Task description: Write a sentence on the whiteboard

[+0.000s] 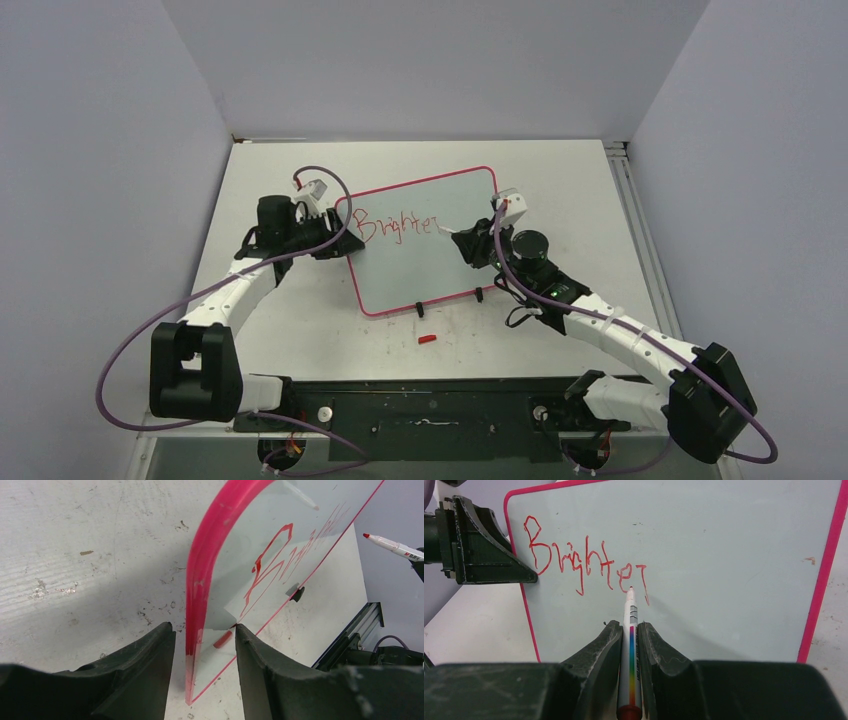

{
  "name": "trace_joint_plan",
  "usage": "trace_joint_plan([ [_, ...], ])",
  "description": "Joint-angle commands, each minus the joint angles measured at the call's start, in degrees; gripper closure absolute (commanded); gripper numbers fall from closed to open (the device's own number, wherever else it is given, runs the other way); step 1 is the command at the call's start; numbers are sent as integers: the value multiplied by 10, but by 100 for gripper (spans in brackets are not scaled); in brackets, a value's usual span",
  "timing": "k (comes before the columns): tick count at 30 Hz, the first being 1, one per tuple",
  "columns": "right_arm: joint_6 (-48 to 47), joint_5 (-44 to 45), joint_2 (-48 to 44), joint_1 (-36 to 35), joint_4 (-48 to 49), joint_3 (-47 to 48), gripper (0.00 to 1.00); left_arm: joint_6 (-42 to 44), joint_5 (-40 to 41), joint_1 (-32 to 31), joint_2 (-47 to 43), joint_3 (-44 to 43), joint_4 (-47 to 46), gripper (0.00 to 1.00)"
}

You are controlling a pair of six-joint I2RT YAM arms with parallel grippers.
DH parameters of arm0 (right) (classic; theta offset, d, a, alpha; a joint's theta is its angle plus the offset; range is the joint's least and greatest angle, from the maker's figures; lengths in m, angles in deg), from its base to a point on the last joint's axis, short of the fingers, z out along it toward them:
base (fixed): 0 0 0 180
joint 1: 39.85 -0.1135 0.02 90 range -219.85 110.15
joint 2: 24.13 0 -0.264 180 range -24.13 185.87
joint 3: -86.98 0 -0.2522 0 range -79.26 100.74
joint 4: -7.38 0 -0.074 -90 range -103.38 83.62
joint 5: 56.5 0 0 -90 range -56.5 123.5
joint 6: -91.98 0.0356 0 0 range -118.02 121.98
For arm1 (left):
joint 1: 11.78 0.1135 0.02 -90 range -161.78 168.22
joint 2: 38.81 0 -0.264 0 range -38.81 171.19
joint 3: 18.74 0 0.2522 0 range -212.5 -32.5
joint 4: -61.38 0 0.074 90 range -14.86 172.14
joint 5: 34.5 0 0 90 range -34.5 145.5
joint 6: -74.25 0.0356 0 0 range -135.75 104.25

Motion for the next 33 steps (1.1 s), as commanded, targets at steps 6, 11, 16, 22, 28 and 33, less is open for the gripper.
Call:
trace_joint_plan([
  [6,-15,14,-3,-4,37,28,95,9,-24,-8,-21,-17,-43,55],
  [11,-15,20,-10,-4,33,25,95,15,-26,-19,-27,-16,-47,56],
  [16,-16,31,-10,-3,19,29,95,19,-19,-23,-30,-16,-41,60],
  [22,-18,23,-1,0,18,41,95,26,-12,-27,-33,-18,-32,63],
  [28,-19,20,17,3,29,46,95,27,-9,-27,-33,-19,-29,64],
  [33,-24,28,24,3,26,50,95,28,-7,-28,-34,-19,-27,65],
])
